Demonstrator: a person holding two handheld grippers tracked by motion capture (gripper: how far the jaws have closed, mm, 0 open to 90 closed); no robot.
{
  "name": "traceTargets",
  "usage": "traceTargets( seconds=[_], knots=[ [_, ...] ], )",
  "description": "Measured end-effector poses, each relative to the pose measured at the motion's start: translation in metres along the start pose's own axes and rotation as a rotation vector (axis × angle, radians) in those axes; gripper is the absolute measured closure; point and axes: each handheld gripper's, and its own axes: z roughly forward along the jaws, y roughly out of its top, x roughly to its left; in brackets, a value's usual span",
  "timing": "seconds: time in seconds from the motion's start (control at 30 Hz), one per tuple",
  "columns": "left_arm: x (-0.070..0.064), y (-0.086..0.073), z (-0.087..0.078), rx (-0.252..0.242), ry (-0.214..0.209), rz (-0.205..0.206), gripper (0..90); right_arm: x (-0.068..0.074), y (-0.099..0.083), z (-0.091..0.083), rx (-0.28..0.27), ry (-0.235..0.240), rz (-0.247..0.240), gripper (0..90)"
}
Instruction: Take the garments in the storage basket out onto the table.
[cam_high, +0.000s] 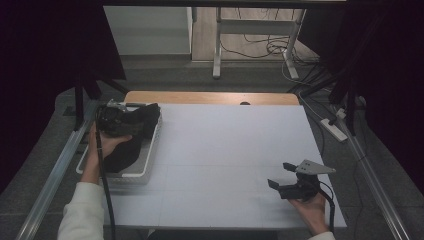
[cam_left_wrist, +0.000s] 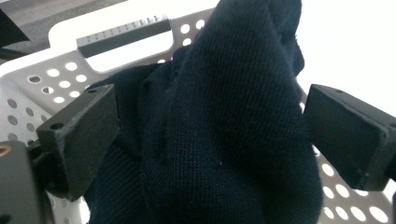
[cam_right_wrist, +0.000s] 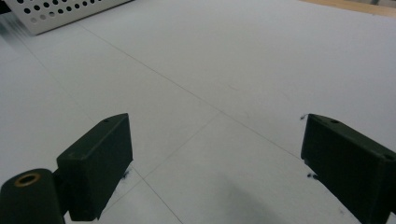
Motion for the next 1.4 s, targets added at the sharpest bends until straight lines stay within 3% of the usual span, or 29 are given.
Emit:
traceTargets(
  seconds=[0.57,0.83,0.93,1.03,1.2,1.4],
  knots=[
    [0.001,-0.004,0.023,0.084,-0.025,0.006,3.4,0.001,0.0,0.001,0.013,-0.002,-0.009,8.6],
    [-0.001,-0.006,0.035,0.153,-0.027,0.025,3.0,0.001,0.0,0.001,0.015,-0.005,-0.009,8.6],
    [-0.001,-0.007,0.038,0.172,-0.033,0.016,5.3,0.001,-0.001,0.001,0.014,-0.004,-0.008,8.6],
    [0.0,-0.009,0.04,0.18,-0.043,0.016,12.4,0.002,-0.001,0.001,0.016,-0.005,-0.01,8.6],
    [0.0,-0.009,0.038,0.185,-0.038,0.031,35.4,0.002,-0.001,0.001,0.017,-0.003,-0.01,8.6],
    [0.005,-0.011,0.032,0.153,-0.052,0.016,53.3,0.002,-0.001,0.001,0.017,-0.004,-0.011,8.7]
  ],
)
